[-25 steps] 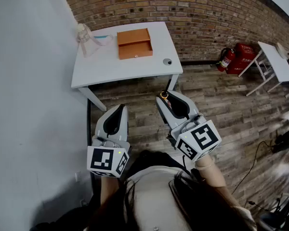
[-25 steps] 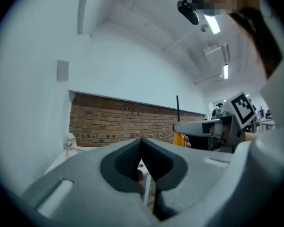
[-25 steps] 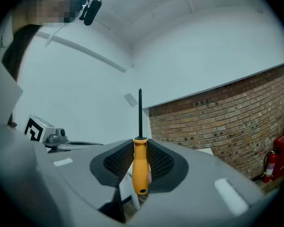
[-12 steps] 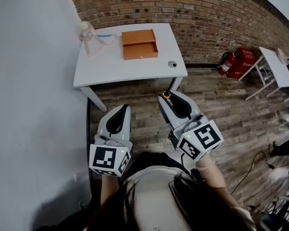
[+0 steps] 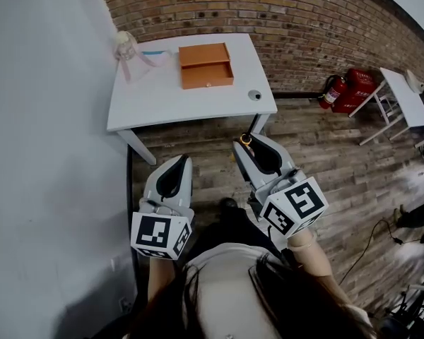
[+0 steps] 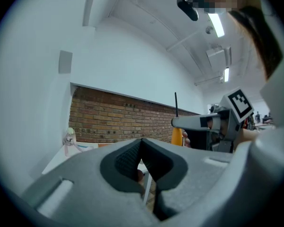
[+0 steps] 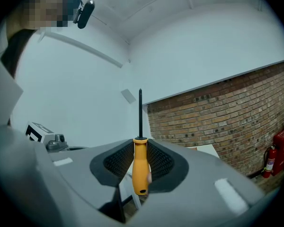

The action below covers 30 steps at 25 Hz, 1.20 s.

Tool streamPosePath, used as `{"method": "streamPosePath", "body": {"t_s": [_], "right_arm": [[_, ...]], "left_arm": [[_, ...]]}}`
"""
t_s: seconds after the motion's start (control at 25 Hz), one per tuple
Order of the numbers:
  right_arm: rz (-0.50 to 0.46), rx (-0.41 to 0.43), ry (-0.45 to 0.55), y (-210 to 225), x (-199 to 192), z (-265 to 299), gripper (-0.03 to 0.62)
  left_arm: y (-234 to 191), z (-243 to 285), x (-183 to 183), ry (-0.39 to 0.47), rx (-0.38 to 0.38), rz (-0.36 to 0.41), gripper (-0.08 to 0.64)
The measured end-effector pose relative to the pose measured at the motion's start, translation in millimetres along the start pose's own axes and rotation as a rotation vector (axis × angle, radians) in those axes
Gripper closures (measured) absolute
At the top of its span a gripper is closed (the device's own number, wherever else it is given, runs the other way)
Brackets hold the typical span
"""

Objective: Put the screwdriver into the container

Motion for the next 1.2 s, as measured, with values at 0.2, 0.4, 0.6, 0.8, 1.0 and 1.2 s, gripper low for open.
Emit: {"method": "streamPosePath", "body": {"t_s": [0.2, 0.4, 0.6, 0.8, 1.0, 1.2], "right_arm": [[0.001, -0.018, 0.003, 11.3, -1.1, 6.7, 0.503], [0.007, -0.022, 0.006, 28.3, -4.2, 19.4, 0.502], [0.021, -0.03, 0.003, 52.1, -7.0, 32.4, 0.503], [0.03, -0.03, -0.008, 75.0, -12.2, 48.1, 0.502], [0.037, -0.035, -0.013, 98.8, -16.9, 65.3, 0.502], [0.042, -0.035, -0.014, 120.7, -21.1, 84.4, 0.503]], "left_arm": [[-3.1, 13.3, -3.1, -0.008, -0.016, 0.0, 0.56], [-10.3, 35.3, -7.6, -0.012, -0.025, 0.004, 0.56], [-15.2, 59.4, -9.8, -0.013, -0.023, 0.005, 0.56], [-24.4, 85.2, -16.5, -0.024, -0.015, 0.006, 0.56], [-33.1, 111.3, -22.1, -0.027, -0.01, 0.0, 0.56], [-43.1, 137.9, -27.7, -0.029, -0.009, -0.001, 0.56]]}}
Point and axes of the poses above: the fingertips, and each gripper's own axes: z forward along the fingers, y to its right, x out of its top, the point moved 6 cm from there along -z, backward along the fingers, and after that the axes turned 13 degrees about y, right-handed, at the moved point
